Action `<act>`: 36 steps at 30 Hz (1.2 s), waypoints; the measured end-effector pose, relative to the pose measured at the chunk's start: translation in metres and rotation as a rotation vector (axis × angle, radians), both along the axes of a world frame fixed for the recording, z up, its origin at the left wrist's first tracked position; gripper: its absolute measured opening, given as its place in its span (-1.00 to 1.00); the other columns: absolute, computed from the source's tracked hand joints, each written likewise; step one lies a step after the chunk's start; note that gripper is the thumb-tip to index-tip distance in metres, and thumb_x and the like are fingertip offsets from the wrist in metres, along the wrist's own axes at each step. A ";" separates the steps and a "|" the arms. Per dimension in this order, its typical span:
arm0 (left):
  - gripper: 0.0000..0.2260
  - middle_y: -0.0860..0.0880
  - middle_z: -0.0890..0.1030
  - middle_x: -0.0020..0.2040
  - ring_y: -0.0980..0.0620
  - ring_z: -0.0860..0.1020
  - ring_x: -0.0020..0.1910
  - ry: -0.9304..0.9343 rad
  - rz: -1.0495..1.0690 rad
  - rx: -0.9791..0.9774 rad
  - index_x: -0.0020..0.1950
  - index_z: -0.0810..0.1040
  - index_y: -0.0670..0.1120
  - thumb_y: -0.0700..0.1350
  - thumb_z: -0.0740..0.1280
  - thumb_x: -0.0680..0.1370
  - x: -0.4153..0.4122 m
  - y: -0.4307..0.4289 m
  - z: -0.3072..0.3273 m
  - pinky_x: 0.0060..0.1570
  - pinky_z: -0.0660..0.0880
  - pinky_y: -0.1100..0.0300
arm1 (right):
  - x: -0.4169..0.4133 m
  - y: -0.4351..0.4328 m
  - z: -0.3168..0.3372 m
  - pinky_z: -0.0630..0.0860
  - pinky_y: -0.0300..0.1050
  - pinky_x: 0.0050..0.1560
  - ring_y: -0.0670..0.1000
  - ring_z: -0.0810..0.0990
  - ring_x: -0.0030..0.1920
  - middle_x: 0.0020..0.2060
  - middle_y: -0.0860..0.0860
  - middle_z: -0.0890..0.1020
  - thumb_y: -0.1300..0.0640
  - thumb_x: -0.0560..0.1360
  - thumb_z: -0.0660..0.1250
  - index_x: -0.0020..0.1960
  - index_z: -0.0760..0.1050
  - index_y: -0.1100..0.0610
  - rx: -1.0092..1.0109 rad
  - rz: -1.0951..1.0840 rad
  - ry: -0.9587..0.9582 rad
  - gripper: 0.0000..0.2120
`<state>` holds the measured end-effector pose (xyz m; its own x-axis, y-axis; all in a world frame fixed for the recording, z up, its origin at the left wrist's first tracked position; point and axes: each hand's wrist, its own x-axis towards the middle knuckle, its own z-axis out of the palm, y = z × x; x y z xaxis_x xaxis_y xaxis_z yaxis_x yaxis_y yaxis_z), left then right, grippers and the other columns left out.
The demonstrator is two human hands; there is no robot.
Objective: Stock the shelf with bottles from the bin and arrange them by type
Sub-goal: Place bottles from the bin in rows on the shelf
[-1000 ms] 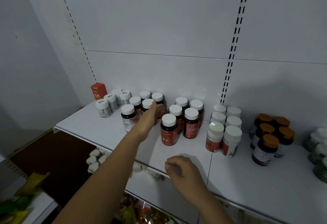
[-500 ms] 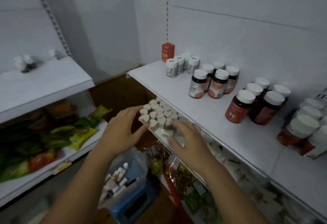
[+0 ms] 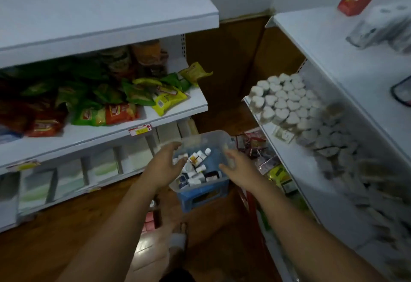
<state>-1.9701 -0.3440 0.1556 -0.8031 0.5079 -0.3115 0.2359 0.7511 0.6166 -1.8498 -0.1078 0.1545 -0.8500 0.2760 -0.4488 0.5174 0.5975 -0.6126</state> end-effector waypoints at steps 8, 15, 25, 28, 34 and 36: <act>-0.41 -0.20 0.46 0.49 -0.19 0.46 0.45 -0.189 -0.204 -0.218 0.59 0.35 -0.16 -0.14 0.46 0.59 -0.066 0.031 -0.165 0.42 0.39 0.05 | -0.068 -0.015 -0.141 0.51 0.06 0.36 0.15 0.53 0.38 0.39 0.06 0.54 -0.05 0.59 0.44 0.49 0.42 0.07 -0.048 0.025 -0.263 -0.47; -0.25 -0.21 0.41 0.42 -0.30 0.47 0.37 -0.082 -0.587 -0.484 0.64 0.27 0.00 -0.22 0.51 0.50 -0.100 0.050 -0.265 0.25 0.54 -0.17 | -0.116 -0.052 -0.265 0.50 -0.09 -0.05 0.11 0.64 0.06 0.00 0.00 0.64 -0.06 0.46 0.54 0.19 0.54 0.08 -0.045 0.267 -0.453 -0.61; -0.52 -0.24 0.42 0.48 -0.26 0.46 0.40 0.038 -0.628 -0.518 0.61 0.31 -0.10 -0.25 0.27 0.68 -0.097 0.056 -0.307 0.28 0.50 -0.09 | -0.127 -0.067 -0.337 0.40 0.09 0.37 0.16 0.54 0.29 0.27 0.08 0.59 -0.11 0.53 0.46 0.41 0.38 0.14 0.394 0.447 -0.496 -0.42; -0.54 -0.27 0.46 0.44 -0.28 0.50 0.36 0.007 -0.557 -0.462 0.62 0.30 -0.12 -0.23 0.22 0.70 -0.100 0.059 -0.300 0.31 0.49 -0.07 | -0.127 -0.063 -0.338 0.44 0.09 0.31 0.19 0.49 0.31 0.30 0.10 0.56 -0.07 0.55 0.44 0.40 0.42 0.11 0.469 0.478 -0.460 -0.49; -0.46 -0.20 0.52 0.36 -0.20 0.54 0.30 -0.068 -0.370 -0.281 0.50 0.40 -0.10 -0.29 0.45 0.55 -0.102 0.054 -0.275 0.26 0.47 0.04 | -0.117 -0.065 -0.335 0.37 0.13 0.36 0.18 0.40 0.37 0.33 0.12 0.48 -0.04 0.57 0.41 0.38 0.48 0.12 0.581 0.623 -0.527 -0.56; -0.49 -0.17 0.55 0.31 -0.18 0.57 0.27 -0.068 -0.324 -0.233 0.44 0.44 -0.08 -0.24 0.50 0.53 -0.100 0.055 -0.265 0.23 0.46 0.05 | -0.118 -0.068 -0.337 0.33 0.12 0.38 0.15 0.41 0.38 0.31 0.08 0.54 0.01 0.59 0.38 0.34 0.52 0.09 0.577 0.626 -0.483 -0.64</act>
